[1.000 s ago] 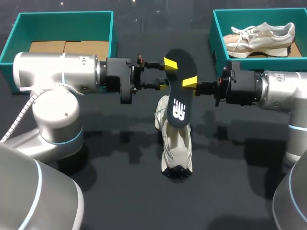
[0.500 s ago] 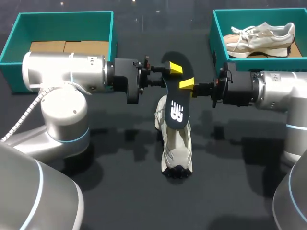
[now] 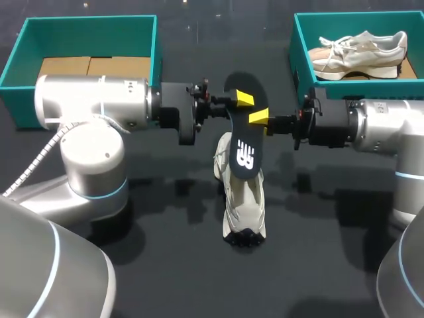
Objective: Take the shoe out of the shoebox, open the shoe tongue, remove and reinsert the insole, then place the shoe into the shoebox
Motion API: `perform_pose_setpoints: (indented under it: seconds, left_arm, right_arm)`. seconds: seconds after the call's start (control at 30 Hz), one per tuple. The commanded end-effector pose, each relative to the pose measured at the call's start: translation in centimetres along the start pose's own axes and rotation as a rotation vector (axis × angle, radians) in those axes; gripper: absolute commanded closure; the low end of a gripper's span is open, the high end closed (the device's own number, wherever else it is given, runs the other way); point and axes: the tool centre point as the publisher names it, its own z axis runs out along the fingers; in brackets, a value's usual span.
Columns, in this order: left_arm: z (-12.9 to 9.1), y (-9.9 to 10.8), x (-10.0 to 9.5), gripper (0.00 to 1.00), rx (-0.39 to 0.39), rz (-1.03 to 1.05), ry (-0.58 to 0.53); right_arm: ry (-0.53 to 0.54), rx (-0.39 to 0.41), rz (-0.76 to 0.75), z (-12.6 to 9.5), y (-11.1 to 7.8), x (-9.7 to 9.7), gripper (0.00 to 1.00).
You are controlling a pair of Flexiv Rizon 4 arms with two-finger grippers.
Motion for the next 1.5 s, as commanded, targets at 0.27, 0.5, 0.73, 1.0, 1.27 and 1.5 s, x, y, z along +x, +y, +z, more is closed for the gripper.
perform_pose_setpoints:
  seconds: [0.27, 0.5, 0.73, 1.0, 1.27, 1.5]
  left_arm:
    - [0.3, -0.2, 0.0, 0.75, -0.01, 0.008, 0.004]
    - [0.5, -0.1, 0.1, 1.0, -0.025, 0.008, 0.011]
    - [0.5, 0.0, 0.2, 1.0, -0.027, 0.006, 0.012]
    - [-1.3, -0.4, 0.1, 1.0, -0.025, -0.027, 0.008]
    - [-3.0, -1.5, -0.4, 1.0, -0.052, -0.053, 0.017]
    - [-3.8, -3.3, -1.3, 1.0, -0.056, -0.118, 0.007]
  right_arm:
    - [-0.006, -0.013, -0.001, 0.1, 0.3, -0.2, 1.0]
    - [-0.009, -0.017, -0.005, 0.2, 0.4, 0.0, 1.0]
    - [-0.011, -0.014, -0.018, 0.2, 0.4, 0.1, 0.73]
    - [-0.055, 0.033, -0.143, -2.4, 1.1, -0.9, 0.0]
    - [-0.062, 0.095, -0.154, -3.7, 1.9, -1.6, 0.0]
    - [-0.062, 0.095, -0.154, -3.7, 1.9, -1.6, 0.0]
